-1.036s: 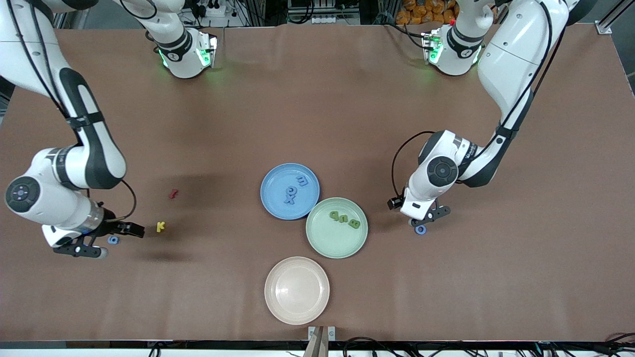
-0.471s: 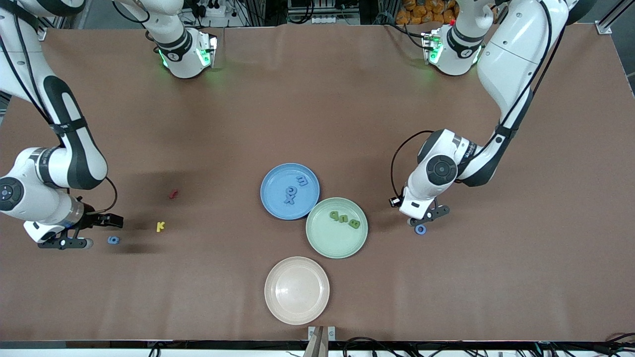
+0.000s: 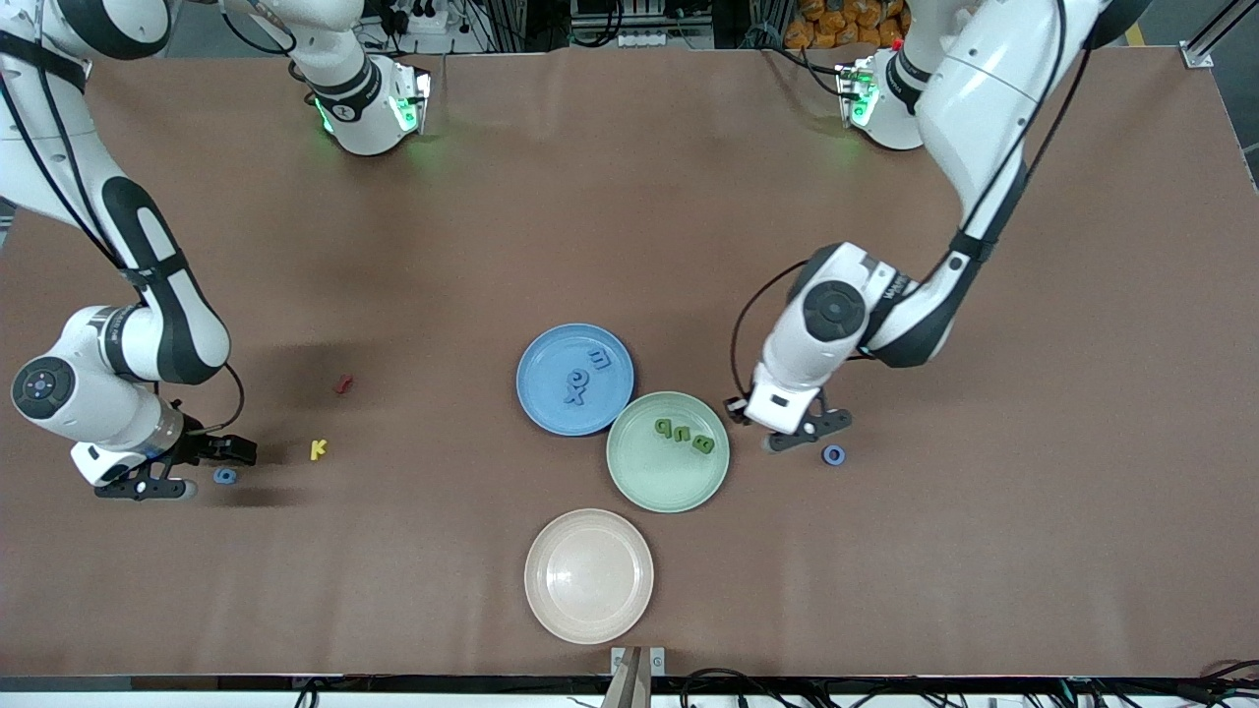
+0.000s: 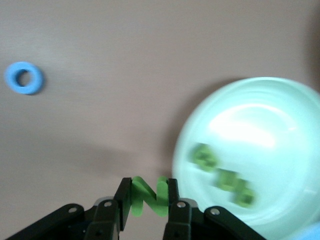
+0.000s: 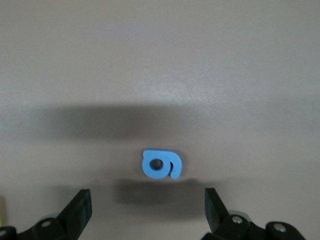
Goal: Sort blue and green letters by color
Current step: 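Place the green Z on the green plate with the left gripper, then place the blue 6 on the blue plate while the left gripper withdraws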
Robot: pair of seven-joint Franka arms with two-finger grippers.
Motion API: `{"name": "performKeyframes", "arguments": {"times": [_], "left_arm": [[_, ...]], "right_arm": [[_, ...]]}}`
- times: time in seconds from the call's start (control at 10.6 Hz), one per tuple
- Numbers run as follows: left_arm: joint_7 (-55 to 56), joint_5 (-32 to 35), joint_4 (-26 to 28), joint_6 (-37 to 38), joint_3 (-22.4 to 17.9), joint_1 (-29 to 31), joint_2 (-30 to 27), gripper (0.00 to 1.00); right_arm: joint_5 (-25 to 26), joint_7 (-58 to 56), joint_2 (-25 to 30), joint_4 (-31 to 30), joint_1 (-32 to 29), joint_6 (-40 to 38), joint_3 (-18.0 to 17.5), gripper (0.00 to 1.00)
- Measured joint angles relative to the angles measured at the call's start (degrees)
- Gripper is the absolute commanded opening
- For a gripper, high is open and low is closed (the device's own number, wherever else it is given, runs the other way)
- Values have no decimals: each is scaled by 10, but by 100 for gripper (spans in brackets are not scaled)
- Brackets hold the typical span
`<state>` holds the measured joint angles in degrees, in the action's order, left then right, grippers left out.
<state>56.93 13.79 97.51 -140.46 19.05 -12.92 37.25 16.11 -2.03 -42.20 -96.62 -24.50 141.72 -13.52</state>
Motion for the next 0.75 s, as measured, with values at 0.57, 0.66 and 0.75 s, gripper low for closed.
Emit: {"name": "performKeyframes", "arguments": {"times": [0.57,0.66,0.75], "left_arm": [[45,0,-136,-15,-14,-86,98,100],[40,1,-146,-16,-20,-86,99,100],[29,2,-158,-16,-34,-84,94,100]], "right_arm": [[1,0,-22,10,-3,36,0,19],[3,-3,-24,10,-5,38,1,9],[3,-5,-24,11,-8,40,-1,8]]}}
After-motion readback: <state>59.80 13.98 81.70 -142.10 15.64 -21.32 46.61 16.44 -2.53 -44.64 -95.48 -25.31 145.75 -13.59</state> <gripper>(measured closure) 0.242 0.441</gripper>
